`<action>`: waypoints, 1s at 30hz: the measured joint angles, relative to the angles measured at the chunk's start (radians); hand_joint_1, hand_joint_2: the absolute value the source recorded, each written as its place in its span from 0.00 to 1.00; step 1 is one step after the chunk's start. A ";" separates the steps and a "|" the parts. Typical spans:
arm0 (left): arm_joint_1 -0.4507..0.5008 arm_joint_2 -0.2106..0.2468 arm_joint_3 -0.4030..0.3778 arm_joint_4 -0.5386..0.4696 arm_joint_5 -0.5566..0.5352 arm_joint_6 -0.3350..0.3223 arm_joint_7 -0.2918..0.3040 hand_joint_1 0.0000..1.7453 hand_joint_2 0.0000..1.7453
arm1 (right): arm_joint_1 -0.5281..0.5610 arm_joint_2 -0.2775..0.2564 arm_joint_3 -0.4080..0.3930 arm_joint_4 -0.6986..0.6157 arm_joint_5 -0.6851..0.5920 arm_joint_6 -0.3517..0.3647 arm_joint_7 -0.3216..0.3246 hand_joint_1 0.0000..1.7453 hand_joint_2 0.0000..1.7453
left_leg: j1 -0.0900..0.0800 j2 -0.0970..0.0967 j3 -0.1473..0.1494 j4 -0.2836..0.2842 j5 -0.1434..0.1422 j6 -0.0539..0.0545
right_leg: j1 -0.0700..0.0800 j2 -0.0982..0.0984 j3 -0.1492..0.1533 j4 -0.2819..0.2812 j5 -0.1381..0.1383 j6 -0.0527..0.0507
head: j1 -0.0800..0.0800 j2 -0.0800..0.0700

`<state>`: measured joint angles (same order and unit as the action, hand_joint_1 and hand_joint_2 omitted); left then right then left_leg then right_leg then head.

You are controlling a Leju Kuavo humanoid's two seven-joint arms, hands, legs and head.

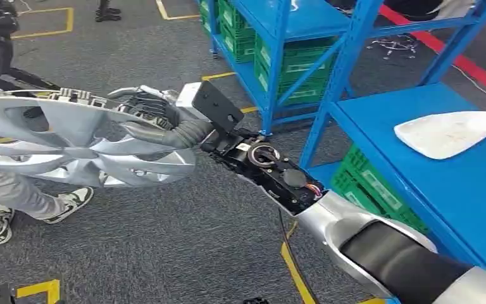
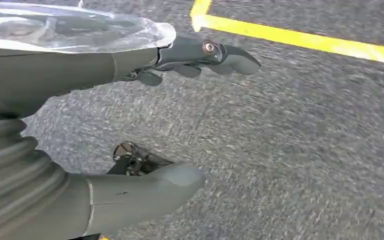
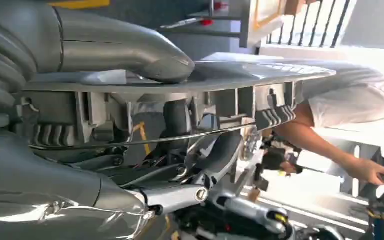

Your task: Take the parts from the cabinet and place them on the table.

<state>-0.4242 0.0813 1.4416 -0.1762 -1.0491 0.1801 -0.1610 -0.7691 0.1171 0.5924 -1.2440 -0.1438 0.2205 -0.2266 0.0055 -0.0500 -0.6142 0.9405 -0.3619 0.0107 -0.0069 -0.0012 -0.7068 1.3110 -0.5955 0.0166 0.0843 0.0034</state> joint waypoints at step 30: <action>0.011 0.016 0.000 0.002 0.005 -0.007 -0.003 0.00 1.00 | -0.027 0.012 0.010 0.031 0.007 0.014 -0.045 1.00 1.00 | 0.006 0.003 -0.002 0.011 -0.010 0.000 | -0.001 -0.001 -0.002 0.003 -0.003 0.006 | 0.010 0.000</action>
<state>-0.4128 0.0977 1.4416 -0.1747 -1.0441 0.1728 -0.1644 -0.7956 0.1289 0.6020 -1.2131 -0.1366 0.2342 -0.2712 0.0111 -0.0471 -0.6159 0.9512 -0.3717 0.0104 -0.0082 -0.0023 -0.7085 1.3135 -0.5985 0.0229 0.0946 0.0034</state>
